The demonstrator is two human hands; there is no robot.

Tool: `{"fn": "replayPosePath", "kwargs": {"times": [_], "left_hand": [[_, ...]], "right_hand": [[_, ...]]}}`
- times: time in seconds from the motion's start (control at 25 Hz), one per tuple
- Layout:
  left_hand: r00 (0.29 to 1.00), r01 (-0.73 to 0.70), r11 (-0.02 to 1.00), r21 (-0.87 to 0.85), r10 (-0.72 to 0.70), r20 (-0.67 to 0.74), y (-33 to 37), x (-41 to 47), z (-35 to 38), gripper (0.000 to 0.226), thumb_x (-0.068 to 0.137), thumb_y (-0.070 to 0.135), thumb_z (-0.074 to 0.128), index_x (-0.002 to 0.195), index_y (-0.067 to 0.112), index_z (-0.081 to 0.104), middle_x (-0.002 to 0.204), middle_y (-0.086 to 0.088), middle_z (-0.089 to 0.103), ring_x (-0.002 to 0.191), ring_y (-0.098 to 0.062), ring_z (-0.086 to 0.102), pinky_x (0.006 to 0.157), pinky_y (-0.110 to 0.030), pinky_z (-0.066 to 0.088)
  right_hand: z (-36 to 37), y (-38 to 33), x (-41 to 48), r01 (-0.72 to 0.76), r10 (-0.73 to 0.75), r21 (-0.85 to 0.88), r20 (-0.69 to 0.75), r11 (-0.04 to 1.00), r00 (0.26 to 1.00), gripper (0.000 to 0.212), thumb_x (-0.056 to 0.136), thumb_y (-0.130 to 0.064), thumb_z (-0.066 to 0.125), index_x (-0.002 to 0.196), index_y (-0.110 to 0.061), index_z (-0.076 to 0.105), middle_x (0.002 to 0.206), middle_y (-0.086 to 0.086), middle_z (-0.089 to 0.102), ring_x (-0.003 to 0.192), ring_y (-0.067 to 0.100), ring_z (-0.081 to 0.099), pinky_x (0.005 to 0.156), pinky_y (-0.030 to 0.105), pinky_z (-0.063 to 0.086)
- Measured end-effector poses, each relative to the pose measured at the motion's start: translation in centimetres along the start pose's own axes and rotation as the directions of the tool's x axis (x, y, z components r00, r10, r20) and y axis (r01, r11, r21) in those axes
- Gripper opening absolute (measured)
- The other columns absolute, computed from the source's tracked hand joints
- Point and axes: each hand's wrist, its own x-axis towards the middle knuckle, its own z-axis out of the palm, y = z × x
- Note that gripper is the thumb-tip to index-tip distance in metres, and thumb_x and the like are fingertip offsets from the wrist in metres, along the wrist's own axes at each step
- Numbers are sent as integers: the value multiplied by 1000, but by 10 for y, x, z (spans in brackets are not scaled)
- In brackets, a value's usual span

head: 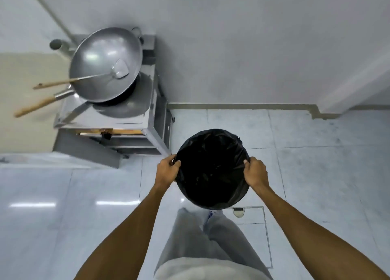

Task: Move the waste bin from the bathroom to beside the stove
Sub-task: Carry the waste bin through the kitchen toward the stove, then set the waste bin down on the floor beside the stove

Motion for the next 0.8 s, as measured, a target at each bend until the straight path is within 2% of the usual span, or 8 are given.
{"fn": "replayPosePath", "kwargs": {"times": [0.12,0.28,0.4,0.52,0.6,0.76,0.8], "left_hand": [[997,54,998,-37,-56,-59,-4,-1,1,36,96,14,56,131,9,64,119,-8,69,104,-20,63,103,-40,50],[992,83,996,-39,-86,-97,-21,19,1,37,97,17,55,133,9,61,118,-13,70,102,-31,67,92,-49,57],[992,97,995,0,-97,-76,-53,60,20,38,98,20,54,135,11,59,117,-12,70,98,-27,66,92,-46,57],[996,94,995,19,-94,-7,-95,104,51,40,99,17,54,138,9,56,110,-9,68,98,-35,68,76,-35,60],[997,62,997,36,-64,40,-132,140,74,42,98,17,55,140,9,54,107,-9,68,95,-38,69,71,-28,58],[997,58,997,60,-61,54,-203,209,114,45,98,21,57,141,11,53,115,-12,70,102,-38,69,77,-40,60],[996,72,995,62,-75,49,-216,222,121,45,97,20,57,141,12,53,111,-12,70,100,-39,70,76,-40,60]], "right_hand": [[4,-15,22,60,-58,-19,67,998,996,36,103,-30,40,106,0,59,105,23,63,92,41,62,74,41,50],[24,-25,50,107,-101,-44,113,993,988,36,103,-30,40,107,1,59,105,23,61,93,42,61,70,36,41],[58,-13,84,98,-86,-80,142,992,986,34,103,-28,41,107,1,59,105,23,62,93,41,61,70,35,42],[102,13,129,95,-73,-138,156,986,985,33,103,-27,41,108,1,59,105,23,61,93,41,62,70,35,42],[142,32,167,99,-72,-171,159,980,985,33,103,-27,41,107,1,59,105,23,61,92,42,62,70,35,41],[224,58,233,123,-90,-190,175,974,980,32,103,-26,43,107,1,59,104,24,60,93,44,61,70,35,40],[240,62,243,124,-89,-191,181,974,979,32,103,-26,43,107,1,59,104,24,60,94,44,61,70,36,40]]}}
